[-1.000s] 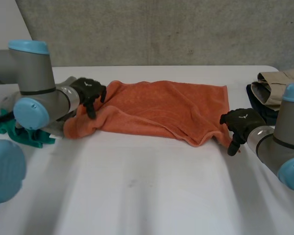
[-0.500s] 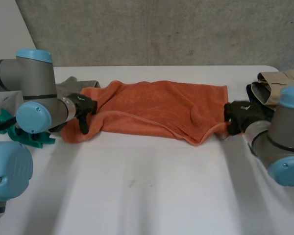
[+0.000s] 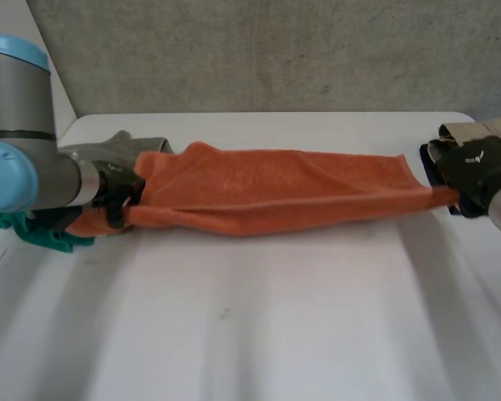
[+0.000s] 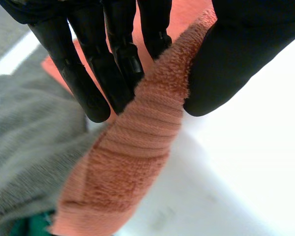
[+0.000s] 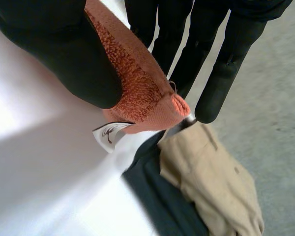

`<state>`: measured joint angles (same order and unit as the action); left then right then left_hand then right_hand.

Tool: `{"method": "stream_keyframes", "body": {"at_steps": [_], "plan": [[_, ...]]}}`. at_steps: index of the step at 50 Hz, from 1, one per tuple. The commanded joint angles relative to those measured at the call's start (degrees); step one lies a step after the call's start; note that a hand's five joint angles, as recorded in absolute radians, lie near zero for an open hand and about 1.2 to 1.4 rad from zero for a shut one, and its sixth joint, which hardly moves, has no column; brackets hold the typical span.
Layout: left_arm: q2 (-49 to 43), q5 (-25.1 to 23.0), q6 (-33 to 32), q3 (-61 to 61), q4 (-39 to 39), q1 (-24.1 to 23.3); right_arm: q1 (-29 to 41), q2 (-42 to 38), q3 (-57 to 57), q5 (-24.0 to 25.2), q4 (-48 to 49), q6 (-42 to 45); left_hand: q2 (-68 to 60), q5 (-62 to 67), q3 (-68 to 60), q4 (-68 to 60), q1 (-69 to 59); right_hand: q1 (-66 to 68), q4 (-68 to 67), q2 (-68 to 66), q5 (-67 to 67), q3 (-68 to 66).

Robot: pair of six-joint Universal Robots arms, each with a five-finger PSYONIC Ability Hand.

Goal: Fold the laundry.

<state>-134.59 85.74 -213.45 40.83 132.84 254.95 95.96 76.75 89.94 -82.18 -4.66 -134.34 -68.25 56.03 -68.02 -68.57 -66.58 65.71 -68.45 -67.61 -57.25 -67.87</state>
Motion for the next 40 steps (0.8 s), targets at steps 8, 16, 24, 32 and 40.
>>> {"method": "stream_keyframes", "body": {"at_steps": [8,16,24,32,40], "plan": [[24.55,-6.82,-21.83,43.19,10.22,-1.12,-6.05,6.04,6.57,6.42,-20.48,24.67,-11.75,13.97,-11.98,-11.43,-13.42,14.29,-11.55,-12.39,-12.75,-12.13],[19.03,-1.89,-20.34,34.77,21.39,-1.04,-2.72,-1.95,-0.99,4.58,-16.7,18.69,-11.75,13.97,-11.98,-11.43,-13.42,14.29,-11.55,-12.39,-12.75,-12.13],[7.34,-2.59,-15.07,14.04,29.66,-1.39,4.23,-14.6,-15.56,-3.33,-5.19,7.79,-11.75,13.97,-11.98,-11.43,-13.42,14.29,-11.55,-12.39,-12.75,-12.13],[-0.23,-0.67,-4.88,-14.44,41.17,-2.09,6.34,-21.65,-38.86,-11.95,11.85,-5.21,-11.75,13.97,-11.98,-11.43,-13.42,14.29,-11.55,-12.39,-12.75,-12.13],[1.17,5.67,9.53,-22.55,55.76,-2.44,6.43,-19.28,-42.13,-13.89,34.53,-20.86,-11.75,13.97,-11.98,-11.43,-13.42,14.29,-11.55,-12.39,-12.75,-12.13]]}}
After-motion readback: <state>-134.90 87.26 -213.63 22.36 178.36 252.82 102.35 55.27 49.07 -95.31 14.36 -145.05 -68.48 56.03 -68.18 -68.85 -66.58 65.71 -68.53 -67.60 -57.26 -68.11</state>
